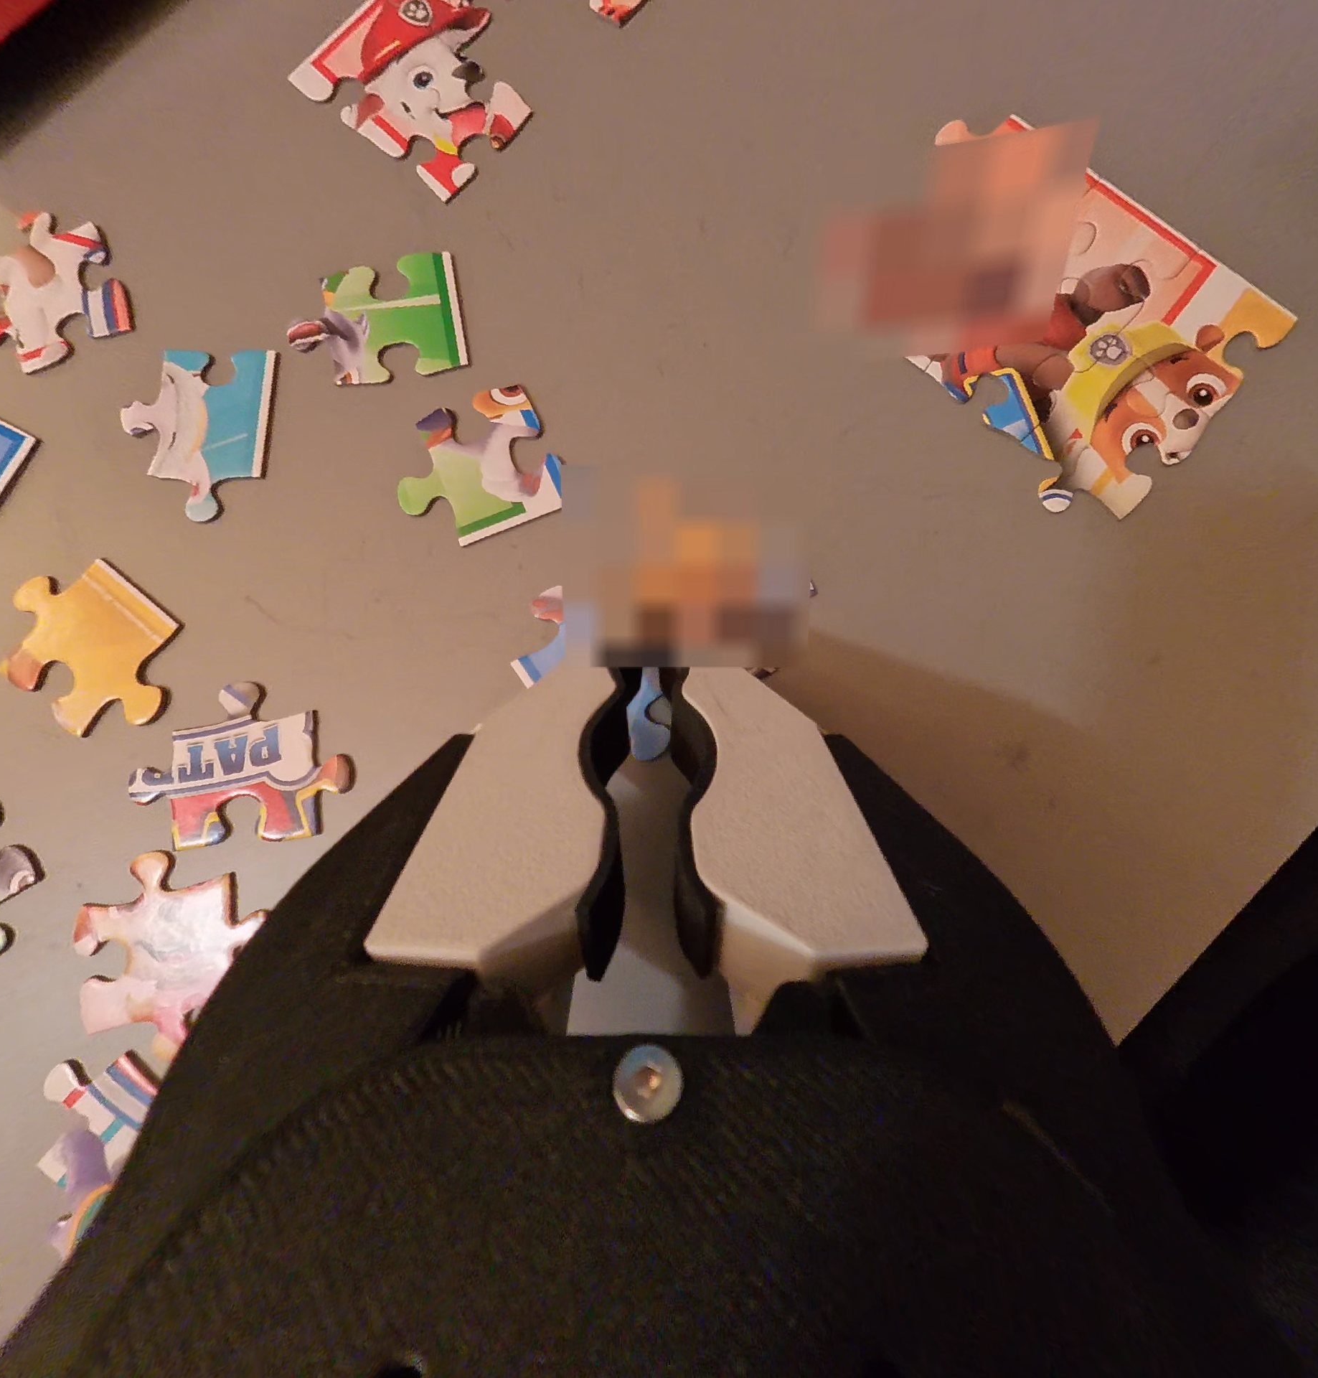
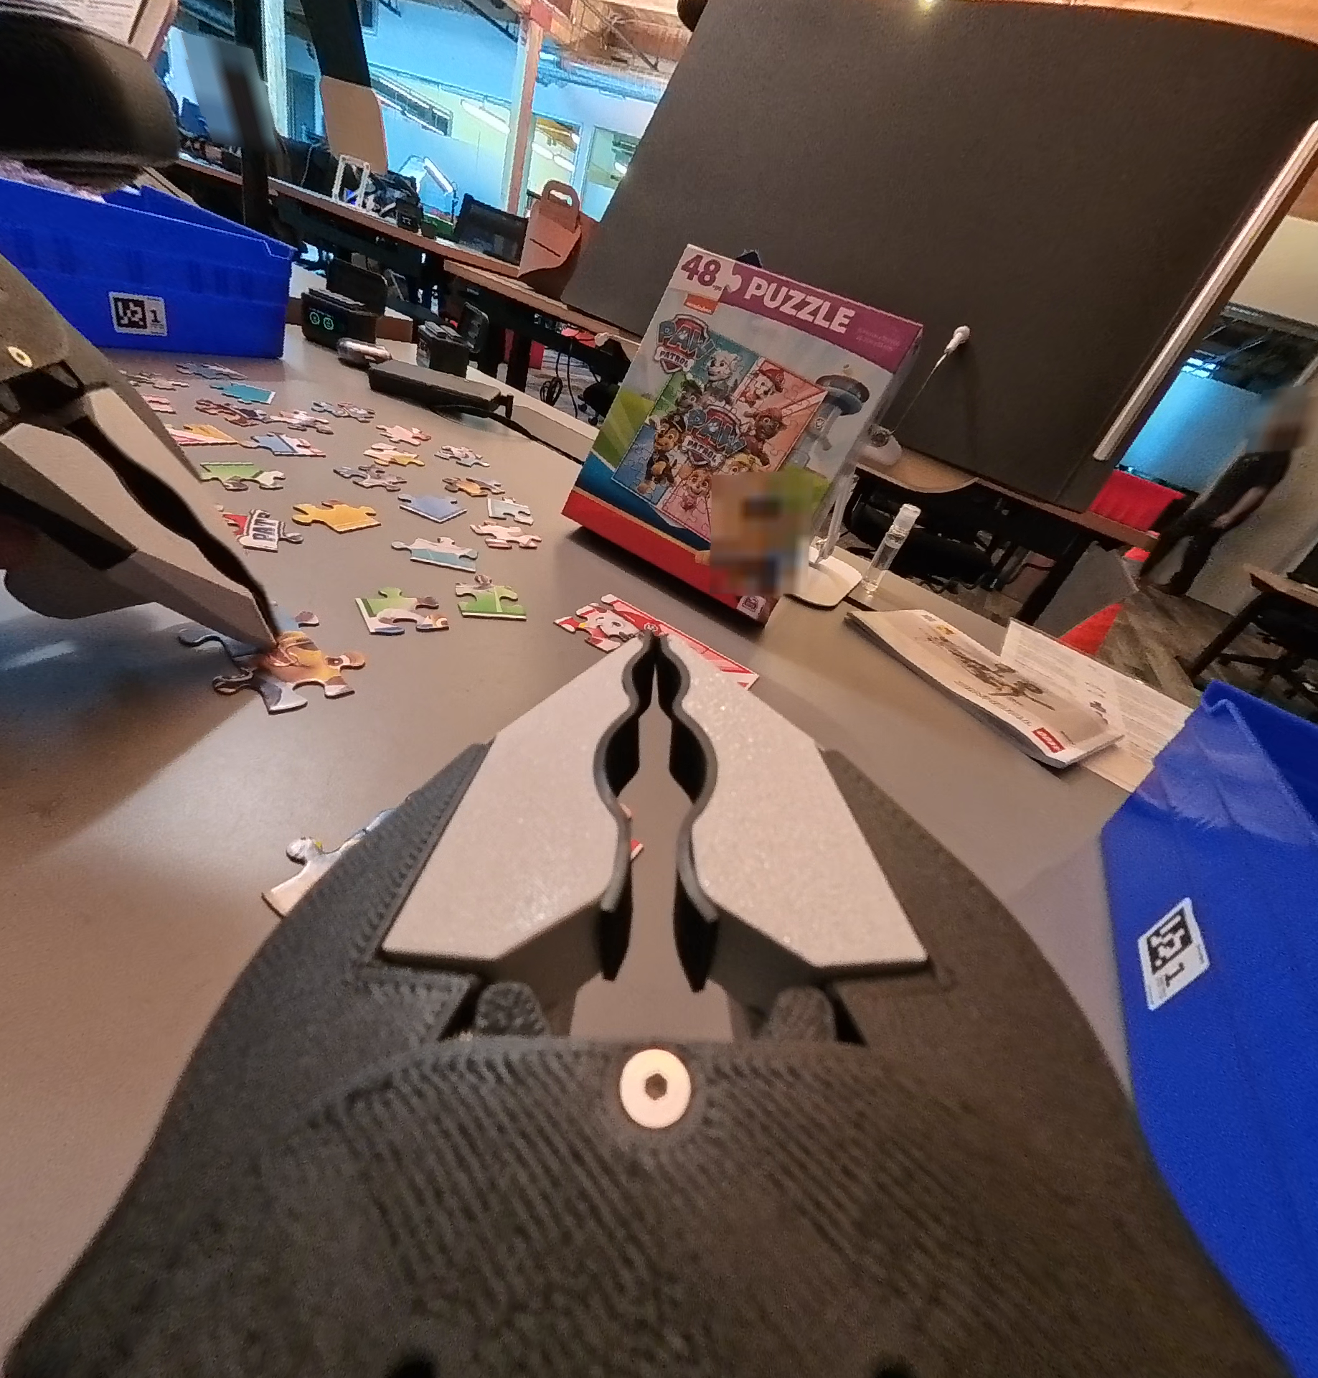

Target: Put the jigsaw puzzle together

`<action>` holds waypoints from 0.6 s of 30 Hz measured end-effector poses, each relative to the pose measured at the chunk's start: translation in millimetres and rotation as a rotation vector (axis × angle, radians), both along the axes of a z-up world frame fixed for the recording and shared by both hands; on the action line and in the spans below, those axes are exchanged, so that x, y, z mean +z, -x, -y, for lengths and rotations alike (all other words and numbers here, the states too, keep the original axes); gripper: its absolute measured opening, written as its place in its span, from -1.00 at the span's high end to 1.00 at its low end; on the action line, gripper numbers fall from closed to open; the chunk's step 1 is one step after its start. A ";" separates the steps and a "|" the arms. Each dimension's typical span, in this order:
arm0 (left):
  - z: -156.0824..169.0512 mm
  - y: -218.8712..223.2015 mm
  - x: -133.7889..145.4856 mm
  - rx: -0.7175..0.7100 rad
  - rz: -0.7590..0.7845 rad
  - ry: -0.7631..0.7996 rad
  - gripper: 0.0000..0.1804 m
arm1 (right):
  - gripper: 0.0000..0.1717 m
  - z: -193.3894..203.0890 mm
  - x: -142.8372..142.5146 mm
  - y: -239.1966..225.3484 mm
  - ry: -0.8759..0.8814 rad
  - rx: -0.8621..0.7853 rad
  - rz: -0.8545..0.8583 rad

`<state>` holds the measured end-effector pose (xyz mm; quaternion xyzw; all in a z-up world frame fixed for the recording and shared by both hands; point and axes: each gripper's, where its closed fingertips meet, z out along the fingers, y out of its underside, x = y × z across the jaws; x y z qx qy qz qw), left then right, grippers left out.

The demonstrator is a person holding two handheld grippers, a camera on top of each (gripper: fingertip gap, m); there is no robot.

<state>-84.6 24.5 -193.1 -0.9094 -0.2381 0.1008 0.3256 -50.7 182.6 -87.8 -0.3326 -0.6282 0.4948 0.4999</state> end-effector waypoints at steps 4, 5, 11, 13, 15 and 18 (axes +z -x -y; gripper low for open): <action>-0.3 2.1 4.7 0.010 -0.021 -0.015 0.97 | 1.00 0.0 0.0 -0.1 0.000 0.000 -0.001; -0.7 3.0 7.1 0.015 -0.030 -0.026 0.98 | 1.00 0.0 0.0 -0.1 0.000 0.000 0.000; 7.2 5.4 0.6 0.032 -0.007 0.000 0.97 | 1.00 0.2 -0.2 0.1 -0.001 0.000 0.000; 10.0 7.5 5.2 0.046 -0.028 -0.018 0.97 | 1.00 0.0 -0.1 0.0 0.000 0.000 0.000; 13.9 8.6 9.8 0.060 -0.025 -0.043 0.94 | 1.00 0.0 -0.1 0.0 0.000 0.000 0.000; 25.1 11.2 9.2 0.088 -0.001 -0.045 0.85 | 1.00 0.4 -0.4 0.1 -0.002 0.000 0.001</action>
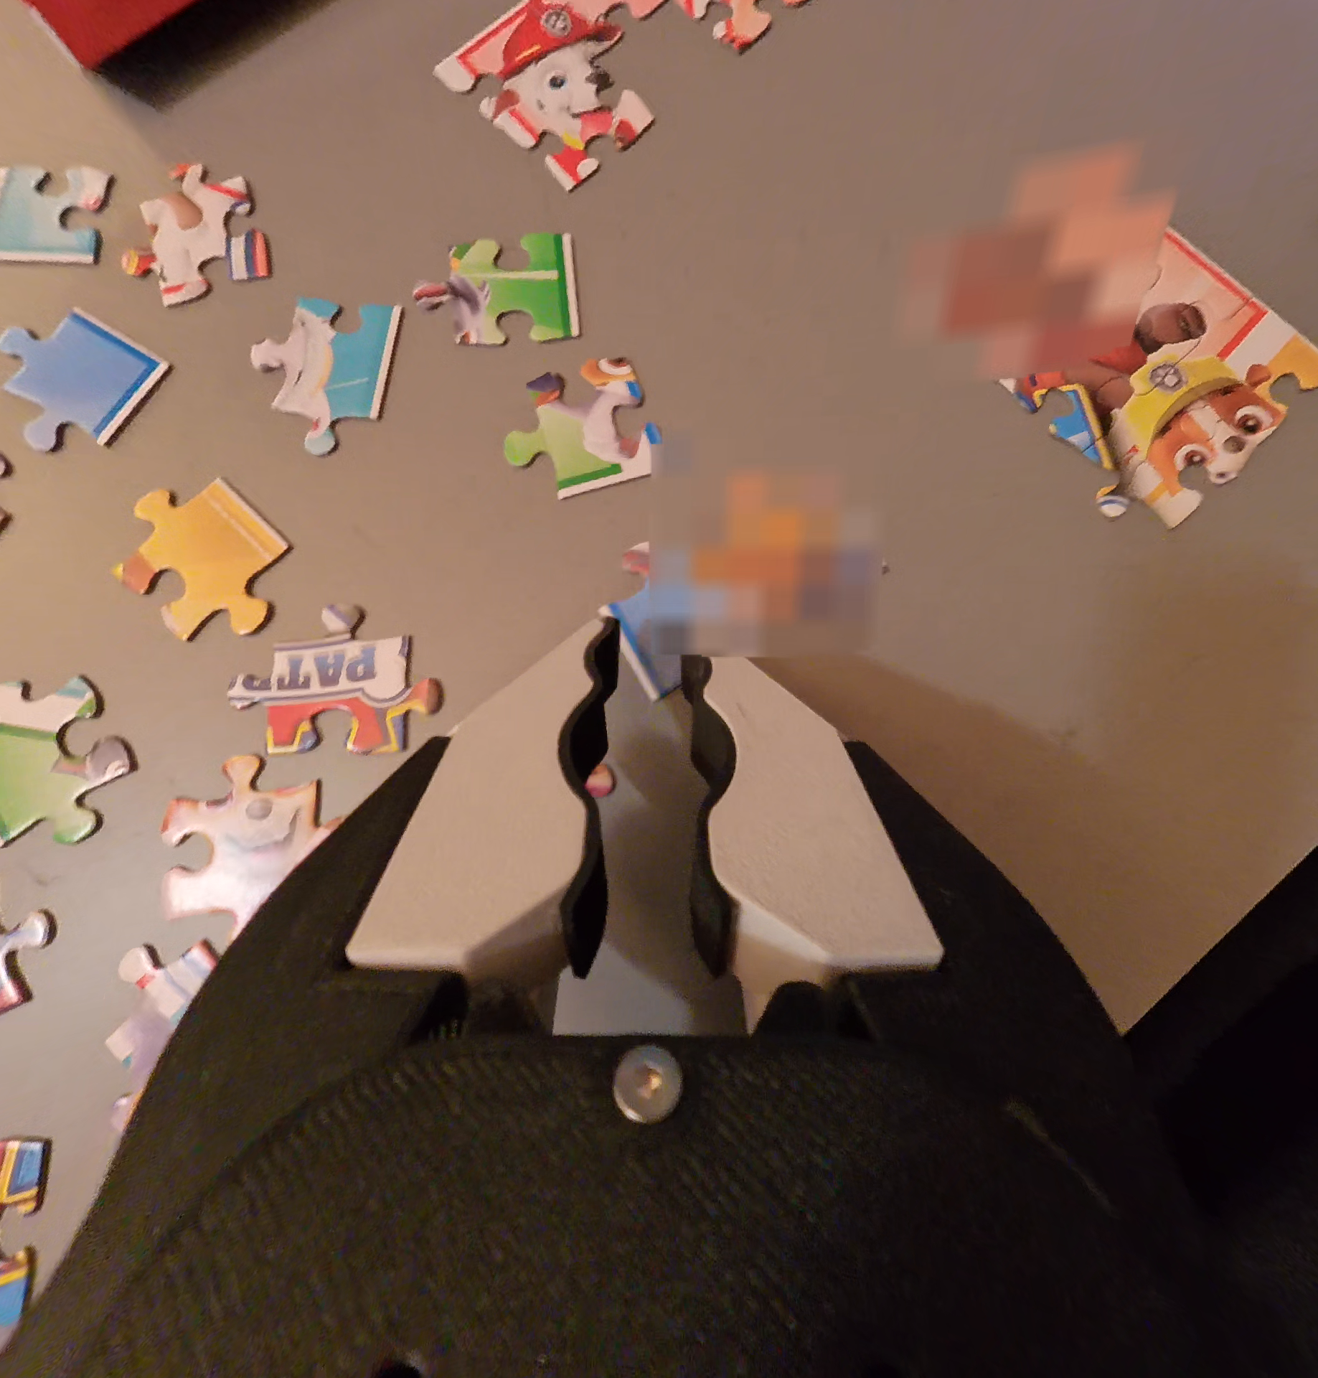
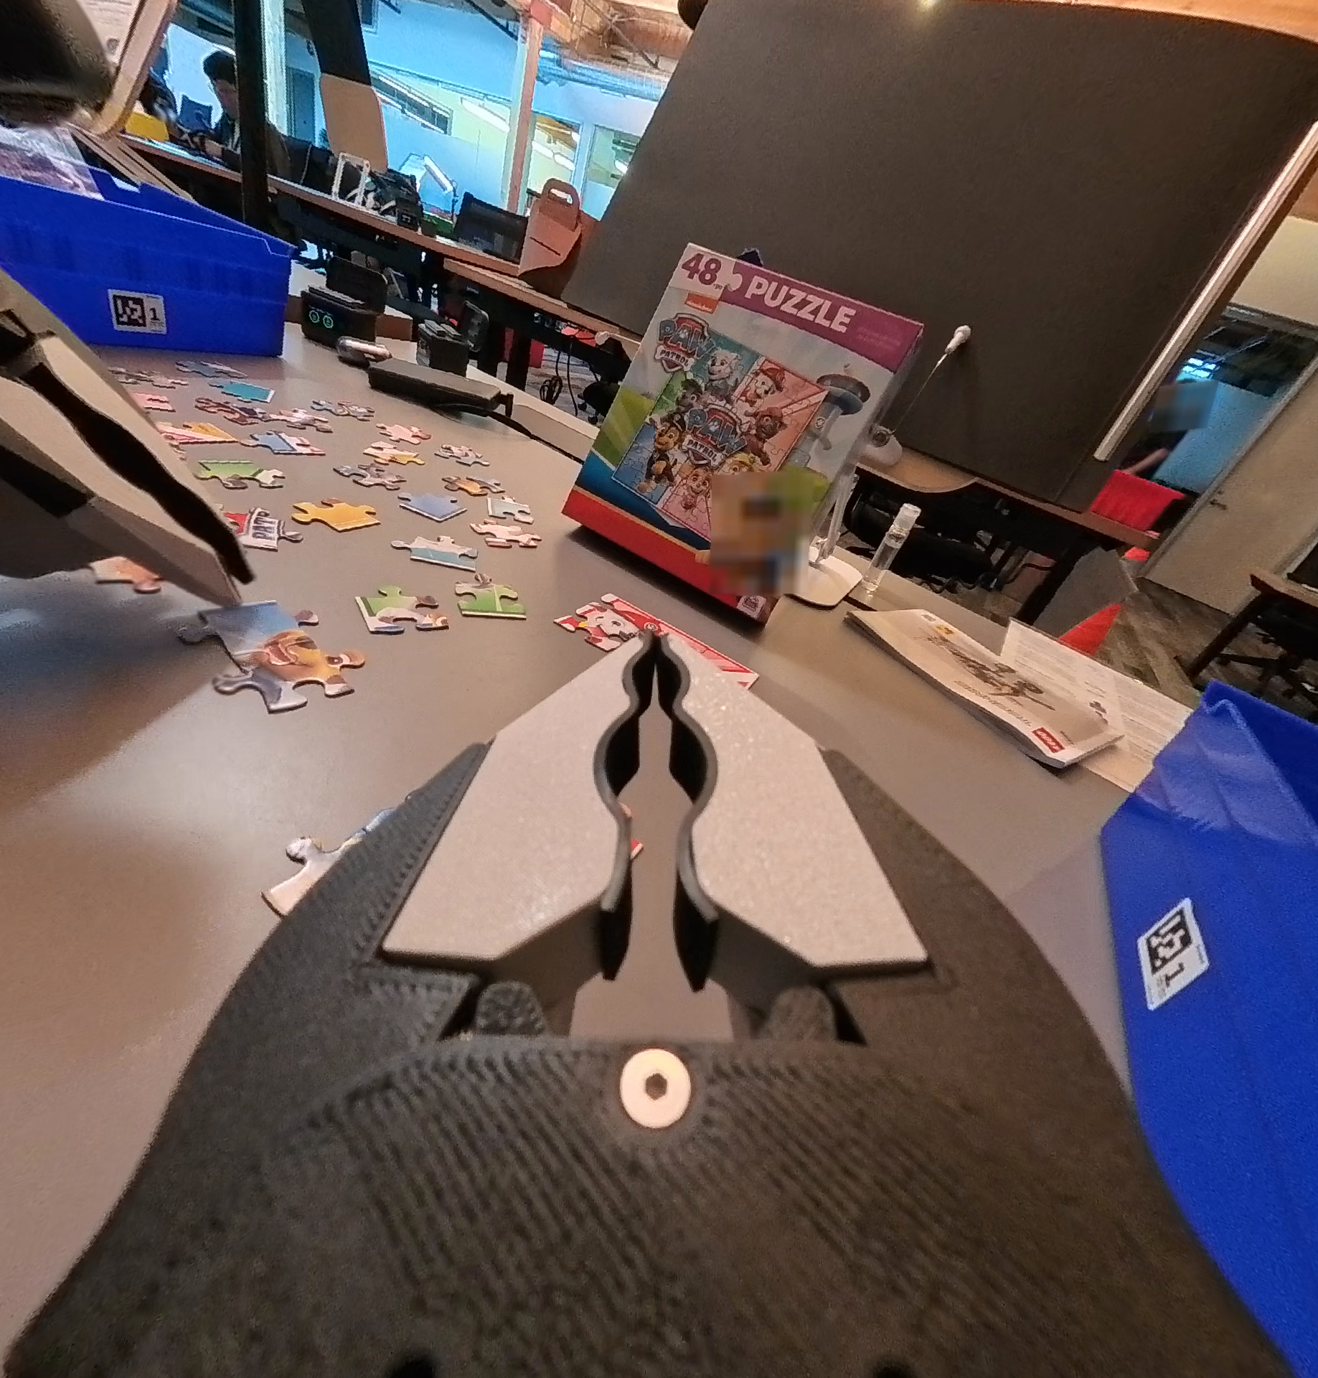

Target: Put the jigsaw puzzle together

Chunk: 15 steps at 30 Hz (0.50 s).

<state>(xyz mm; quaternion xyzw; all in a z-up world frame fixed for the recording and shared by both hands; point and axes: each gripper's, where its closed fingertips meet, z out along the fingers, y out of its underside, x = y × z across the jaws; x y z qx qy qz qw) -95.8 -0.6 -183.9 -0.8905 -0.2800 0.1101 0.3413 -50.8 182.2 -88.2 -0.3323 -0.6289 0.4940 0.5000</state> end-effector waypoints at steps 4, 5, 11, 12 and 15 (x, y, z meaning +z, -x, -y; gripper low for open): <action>10.9 -0.3 -8.6 0.018 0.038 0.011 0.78 | 1.00 0.1 -0.4 0.3 -0.002 -0.001 0.002; 9.4 -2.4 -8.5 0.013 0.053 -0.008 0.78 | 1.00 0.2 -0.5 0.4 -0.003 -0.001 0.002; -4.9 -22.6 -8.6 -0.066 0.125 -0.052 0.81 | 1.00 0.7 -1.1 0.5 -0.009 -0.002 0.003; -6.0 -23.9 -8.6 -0.071 0.124 -0.049 0.81 | 1.00 0.7 -1.0 0.5 -0.010 -0.002 0.003; -7.8 -27.9 -8.5 -0.084 0.134 -0.048 0.81 | 1.00 0.8 -1.0 0.4 -0.011 -0.002 0.002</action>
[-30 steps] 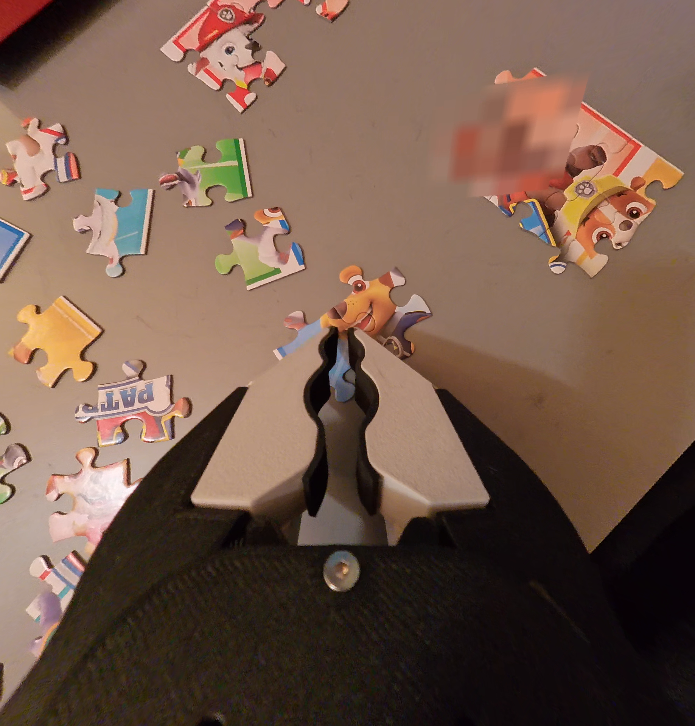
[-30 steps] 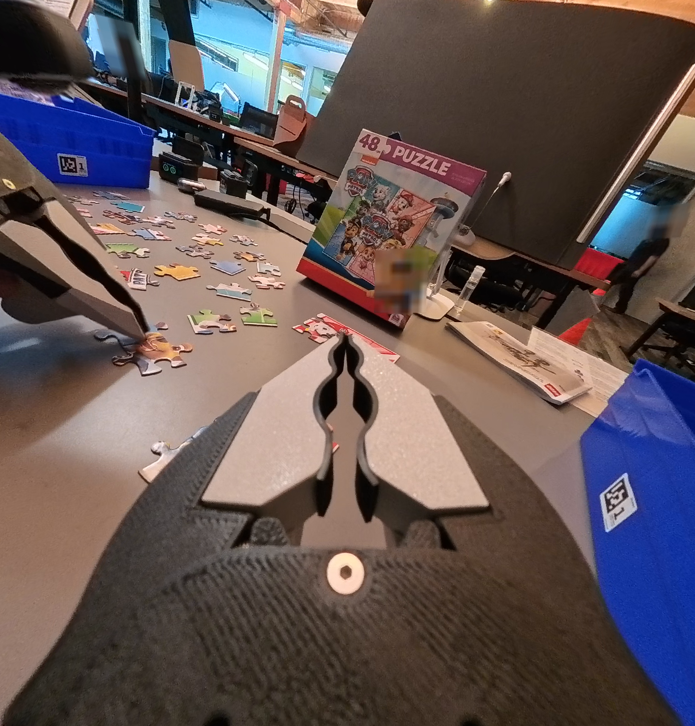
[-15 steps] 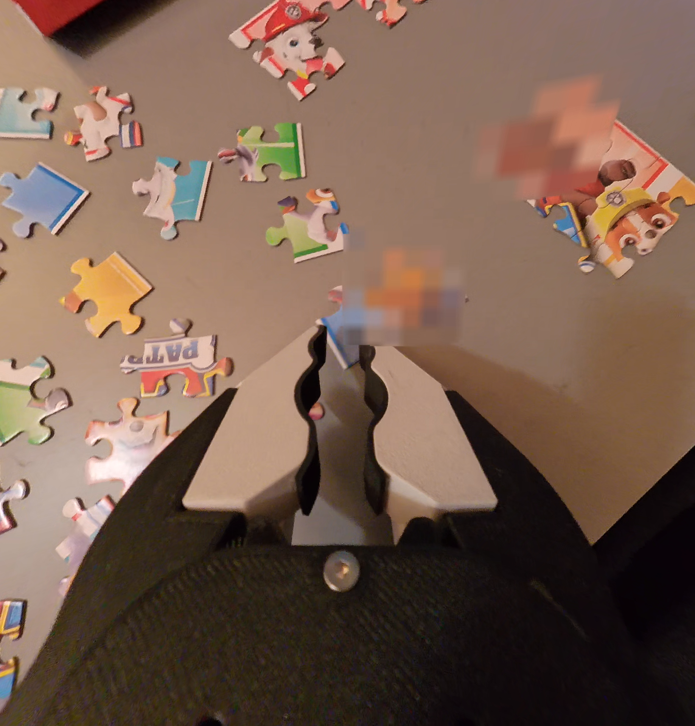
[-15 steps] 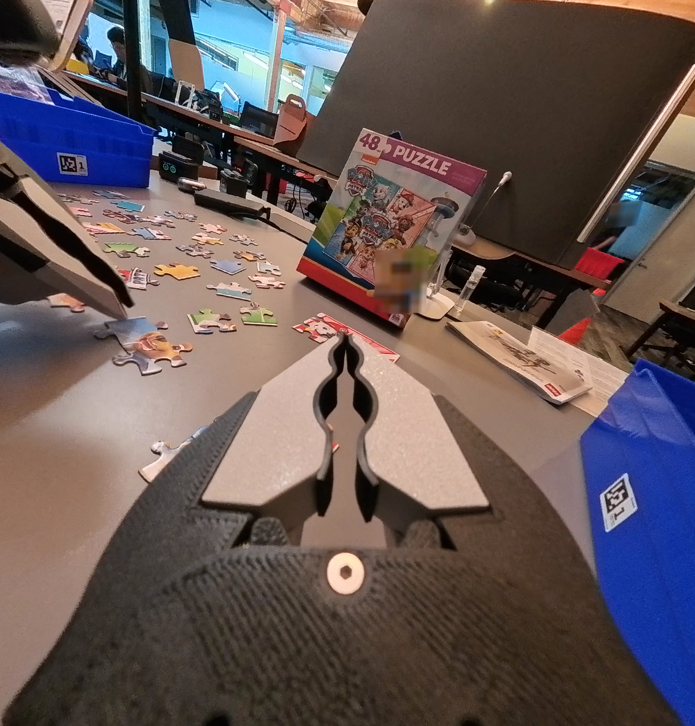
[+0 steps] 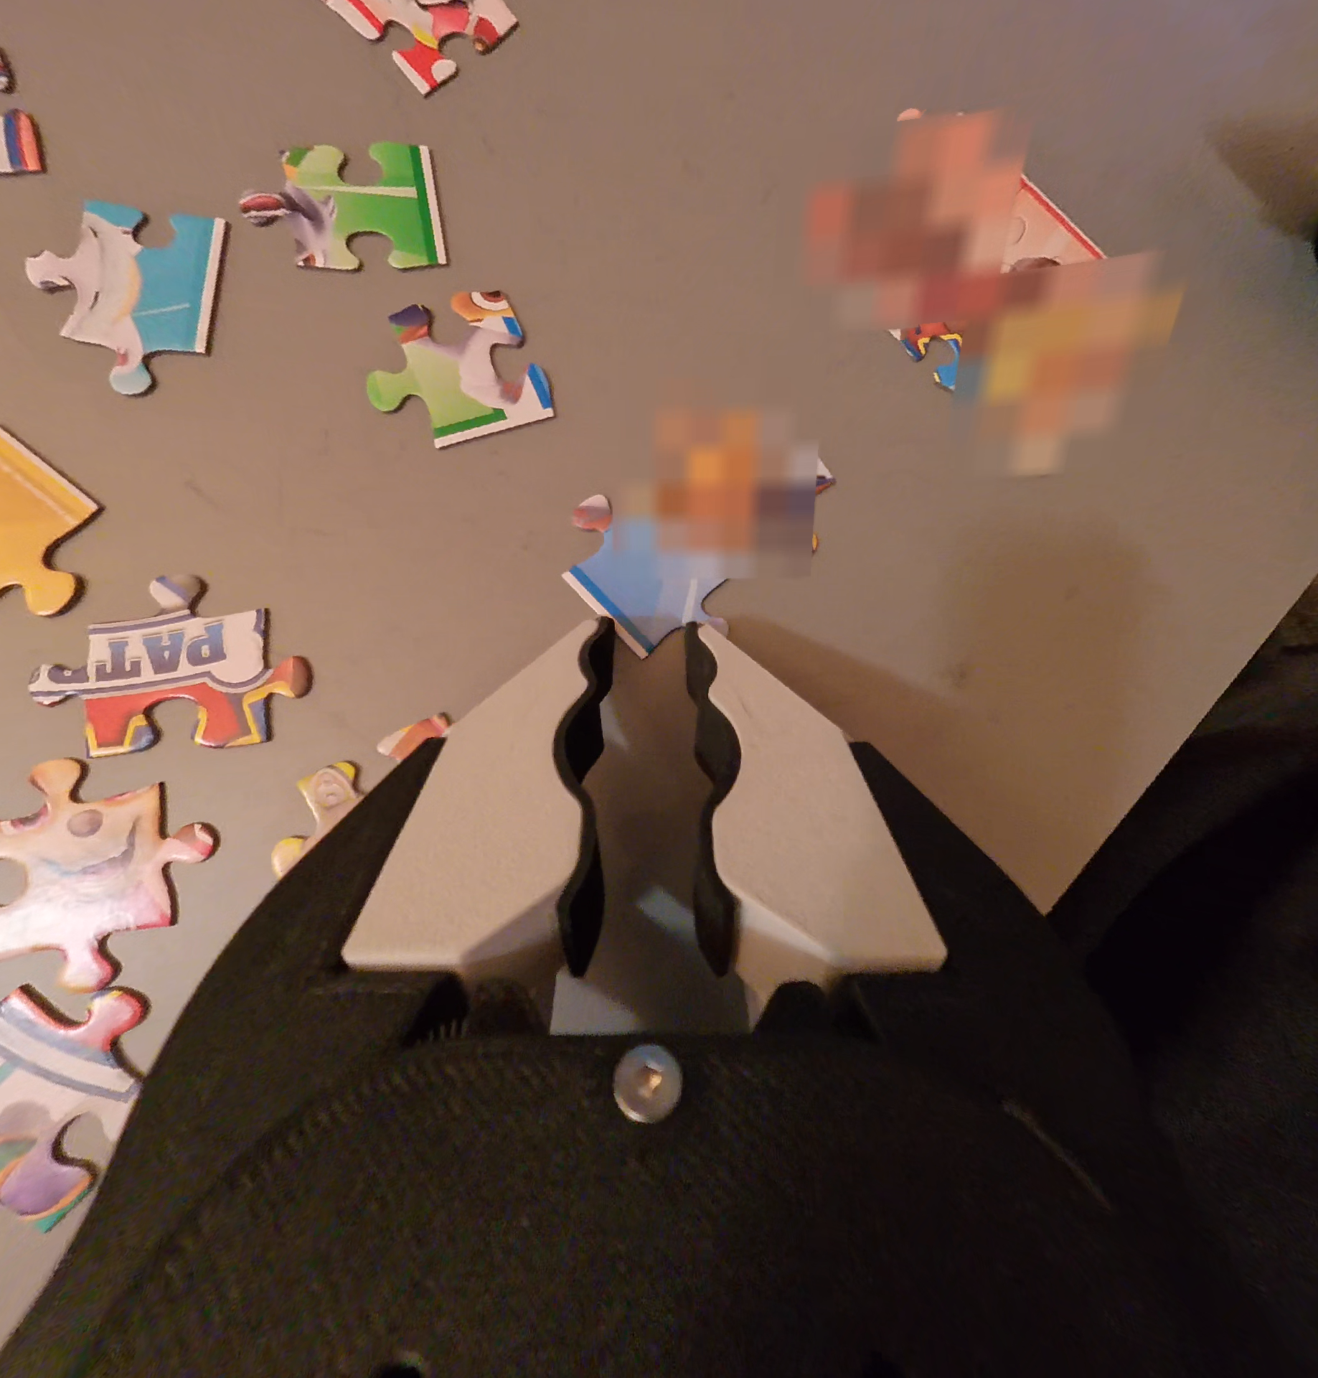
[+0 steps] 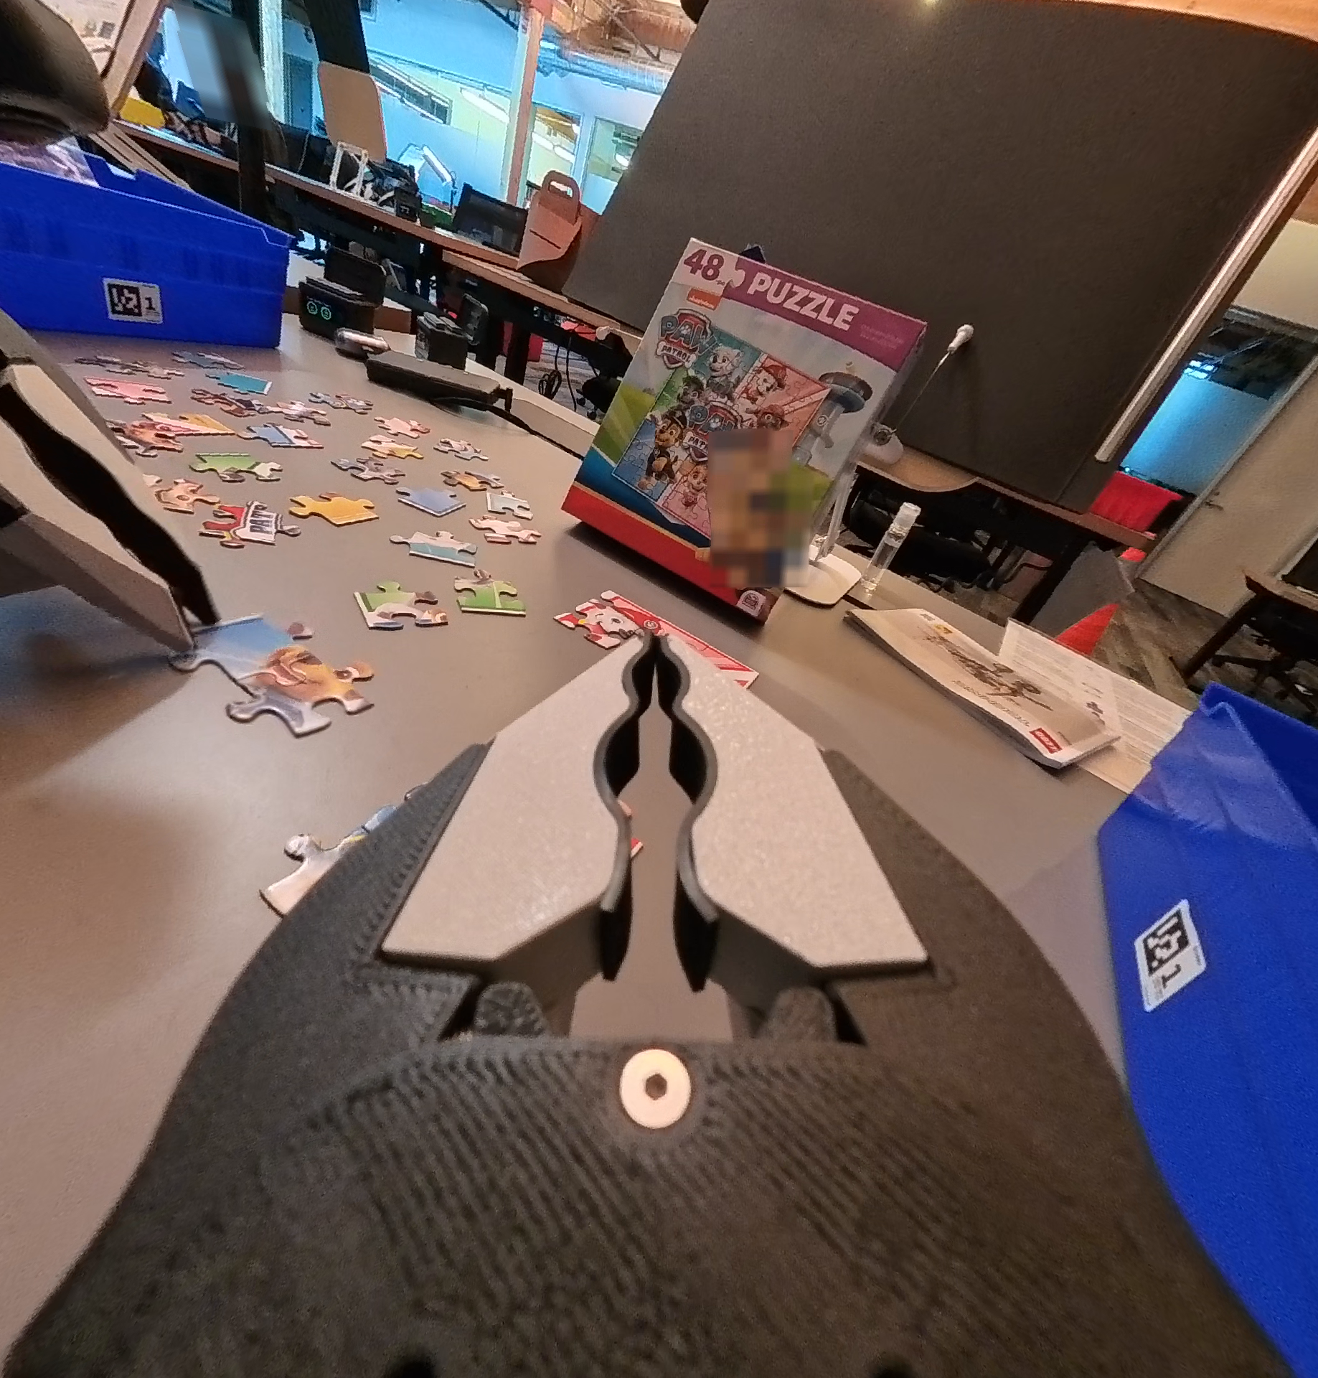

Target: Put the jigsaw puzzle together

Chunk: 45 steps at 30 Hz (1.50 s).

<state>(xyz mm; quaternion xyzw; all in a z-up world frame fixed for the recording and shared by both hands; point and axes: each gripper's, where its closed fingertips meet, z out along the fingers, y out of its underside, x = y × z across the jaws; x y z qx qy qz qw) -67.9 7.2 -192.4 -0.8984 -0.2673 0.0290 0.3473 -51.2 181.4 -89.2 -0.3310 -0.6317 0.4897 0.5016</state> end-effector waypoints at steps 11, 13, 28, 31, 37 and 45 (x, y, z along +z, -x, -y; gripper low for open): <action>0.5 0.4 7.0 0.014 0.010 -0.046 0.81 | 1.00 0.1 0.0 0.0 0.000 0.000 0.000; 0.4 1.7 8.4 0.016 0.000 -0.051 0.81 | 1.00 0.0 -0.1 0.1 0.000 0.000 0.001; 1.9 13.0 20.7 0.059 -0.046 -0.116 0.82 | 1.00 -0.4 0.4 -0.2 0.003 -0.001 -0.001; 0.2 24.3 30.3 0.086 -0.086 -0.202 0.82 | 1.00 -1.1 1.1 -0.5 0.009 0.000 -0.003; -2.8 38.1 69.4 0.141 -0.150 -0.535 0.83 | 1.00 -0.7 0.6 0.4 0.004 -0.002 -0.001; 13.2 41.2 77.2 0.148 -0.219 -0.540 0.73 | 1.00 0.5 -2.3 3.1 -0.022 -0.012 0.010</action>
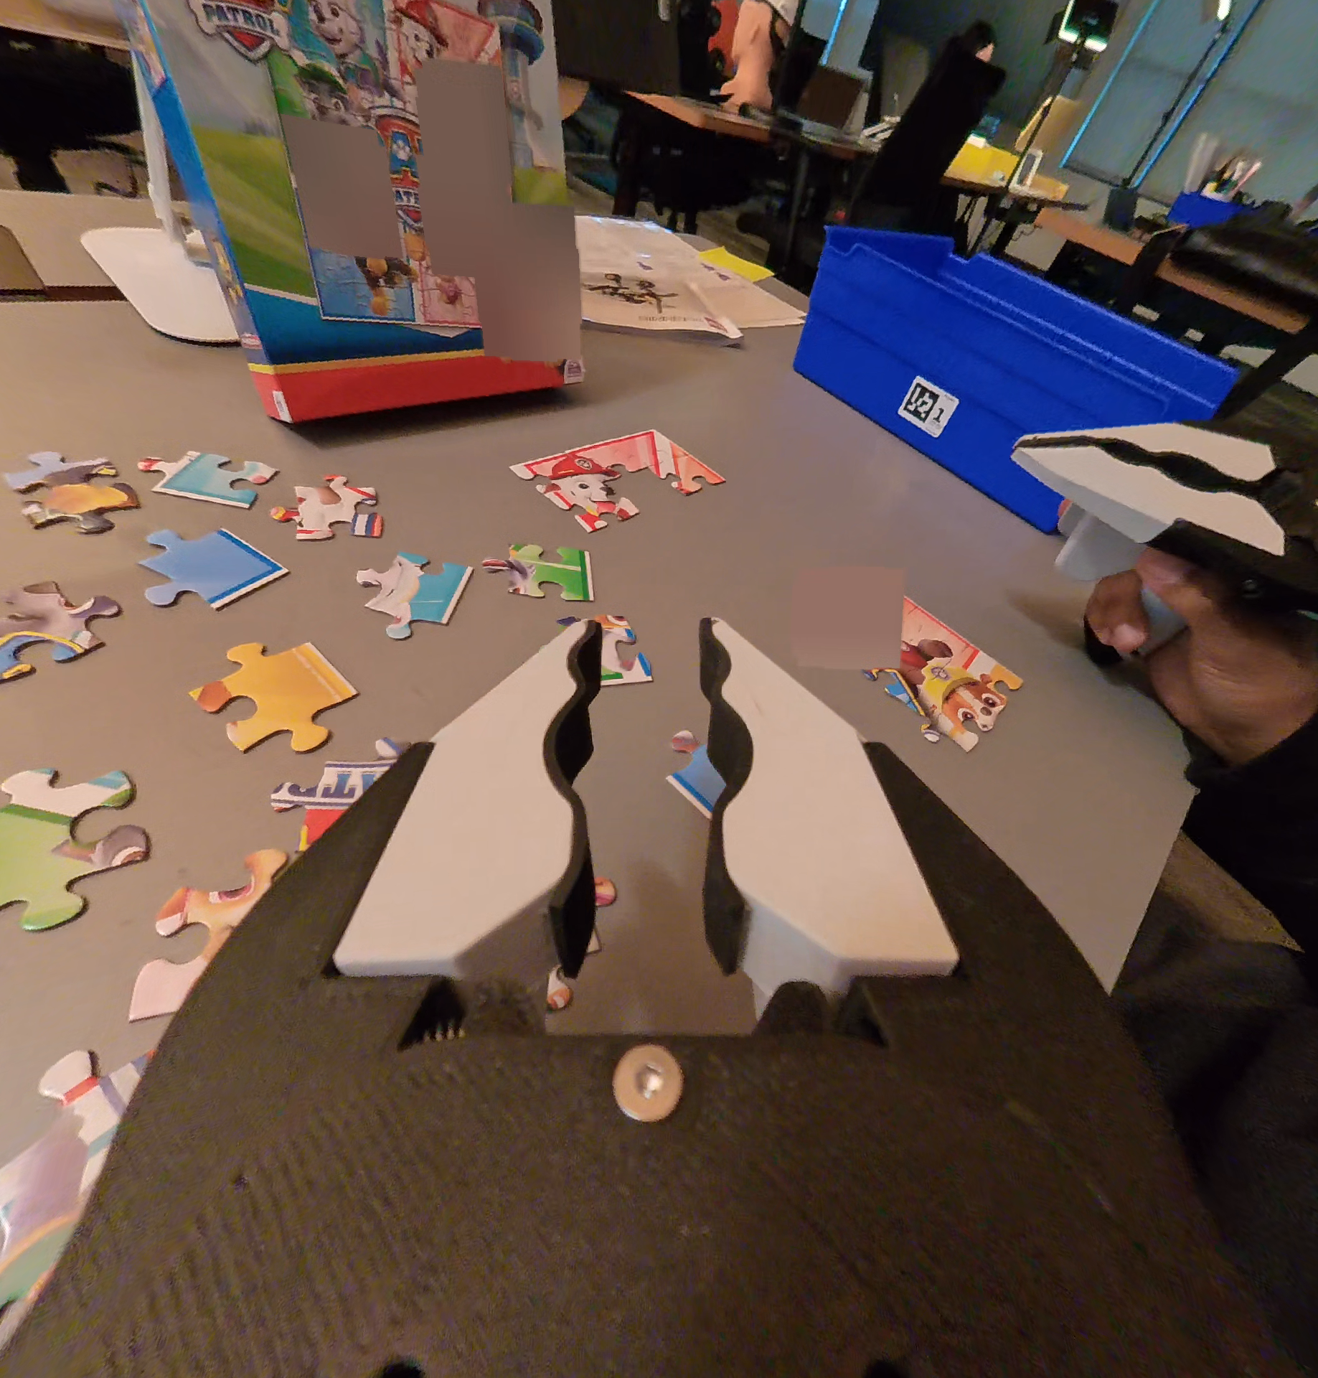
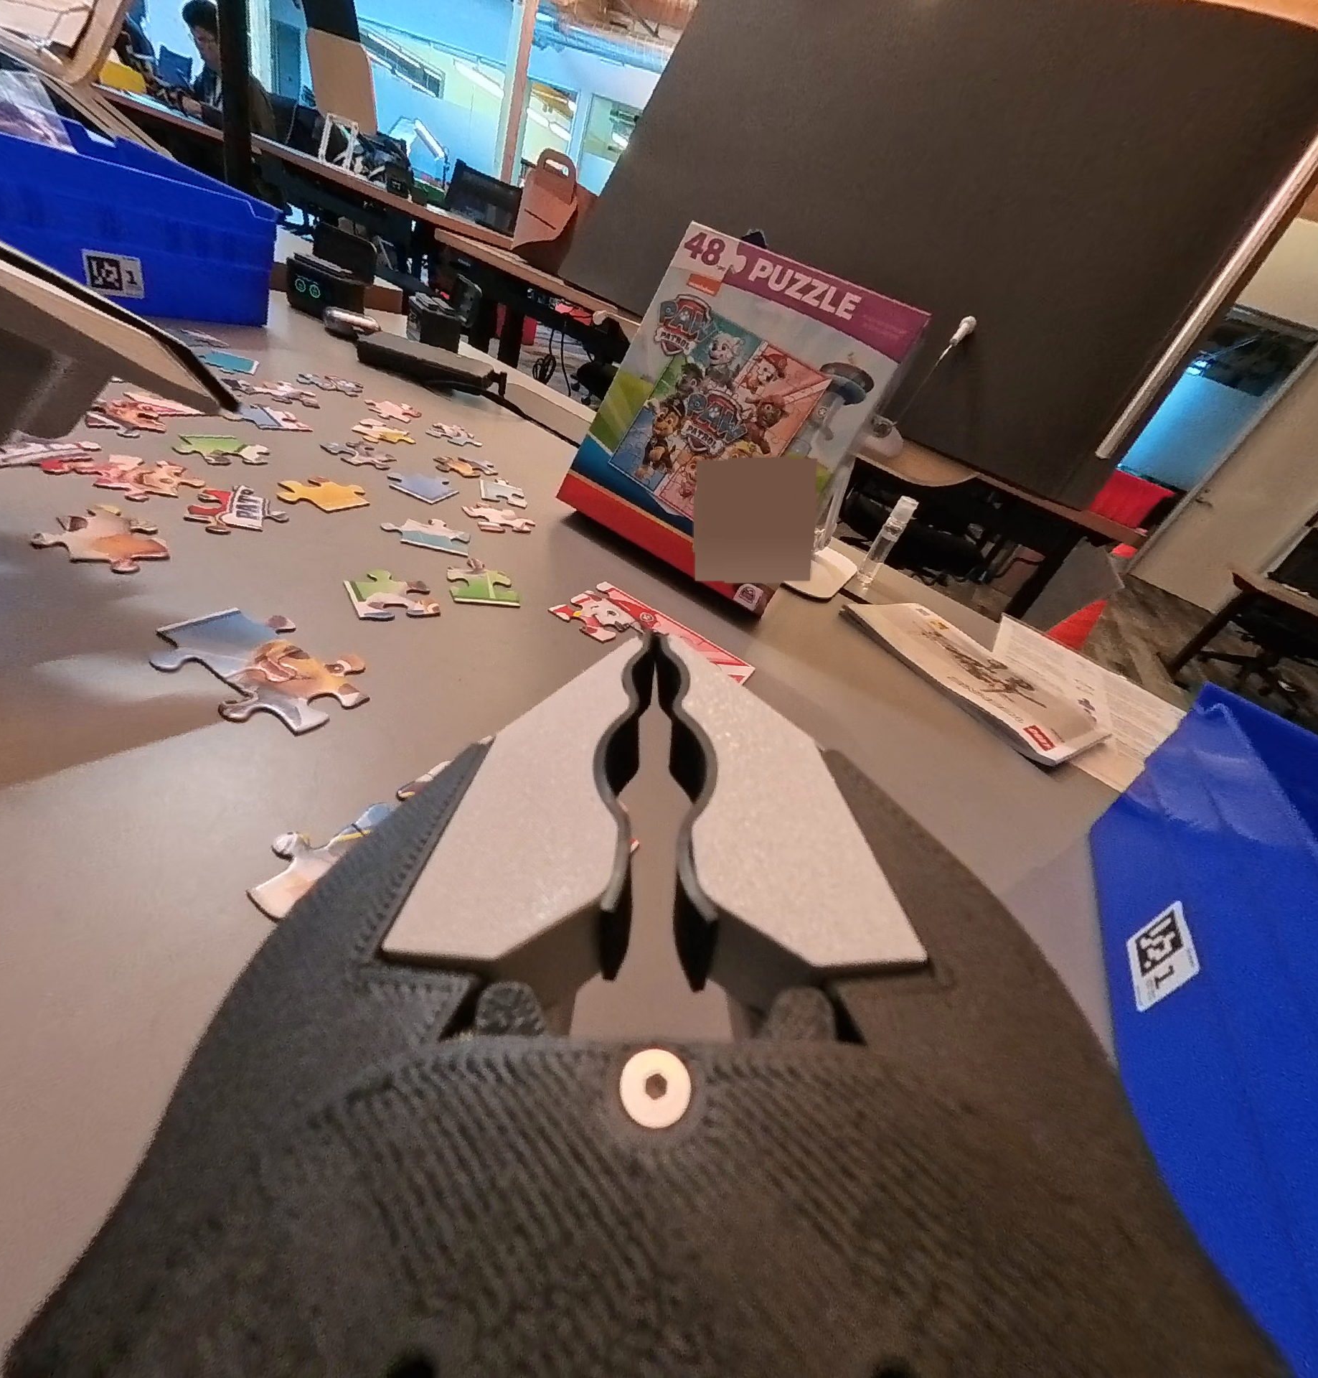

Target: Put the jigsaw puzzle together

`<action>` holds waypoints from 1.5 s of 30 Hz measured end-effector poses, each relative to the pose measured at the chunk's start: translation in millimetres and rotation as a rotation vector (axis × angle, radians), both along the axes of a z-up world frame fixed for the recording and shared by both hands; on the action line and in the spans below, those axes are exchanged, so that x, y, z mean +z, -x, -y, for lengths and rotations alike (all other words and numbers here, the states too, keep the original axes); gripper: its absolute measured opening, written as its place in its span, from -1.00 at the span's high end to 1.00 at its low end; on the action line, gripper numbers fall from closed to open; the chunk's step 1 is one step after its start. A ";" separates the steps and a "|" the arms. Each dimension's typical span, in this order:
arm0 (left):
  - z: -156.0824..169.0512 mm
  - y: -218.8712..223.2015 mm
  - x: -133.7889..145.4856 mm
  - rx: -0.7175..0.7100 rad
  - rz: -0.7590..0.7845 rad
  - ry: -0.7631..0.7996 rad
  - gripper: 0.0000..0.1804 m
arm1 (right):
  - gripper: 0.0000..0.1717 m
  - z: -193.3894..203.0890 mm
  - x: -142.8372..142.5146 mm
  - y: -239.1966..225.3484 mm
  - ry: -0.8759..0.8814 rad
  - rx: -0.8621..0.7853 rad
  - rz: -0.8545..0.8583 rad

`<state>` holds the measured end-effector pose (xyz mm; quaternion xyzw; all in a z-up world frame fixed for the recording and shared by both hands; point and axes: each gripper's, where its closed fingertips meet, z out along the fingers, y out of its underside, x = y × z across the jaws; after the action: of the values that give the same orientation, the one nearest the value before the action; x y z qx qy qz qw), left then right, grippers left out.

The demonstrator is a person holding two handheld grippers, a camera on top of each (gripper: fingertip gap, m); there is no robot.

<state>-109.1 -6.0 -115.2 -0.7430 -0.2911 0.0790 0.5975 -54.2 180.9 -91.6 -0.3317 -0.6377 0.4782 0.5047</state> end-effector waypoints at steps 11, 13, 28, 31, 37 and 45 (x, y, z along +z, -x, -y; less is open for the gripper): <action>-6.7 -10.1 -6.1 -0.043 -0.017 0.052 0.56 | 1.00 0.8 -0.5 -0.1 -0.007 0.001 0.001; -9.2 -11.3 -8.9 -0.047 -0.023 0.059 0.59 | 1.00 1.0 -0.4 -0.3 -0.010 0.001 -0.001; -15.9 -12.1 -21.4 -0.056 -0.048 0.162 0.69 | 1.00 1.1 -3.8 3.3 -0.035 -0.012 0.014; -15.1 -11.0 -21.0 -0.053 -0.037 0.151 0.69 | 1.00 1.2 -4.8 4.2 -0.042 -0.016 0.018; -12.2 -7.4 -20.5 -0.047 0.009 0.114 0.67 | 1.00 1.3 -5.6 5.1 -0.049 -0.019 0.022; -12.0 -7.3 -20.5 -0.052 0.020 0.106 0.61 | 1.00 1.0 -4.9 4.7 -0.045 -0.019 0.017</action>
<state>-101.8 6.0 -135.6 -0.7816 -0.2732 0.0713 0.5563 -58.9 179.9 -96.4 -0.3306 -0.6494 0.4562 0.5109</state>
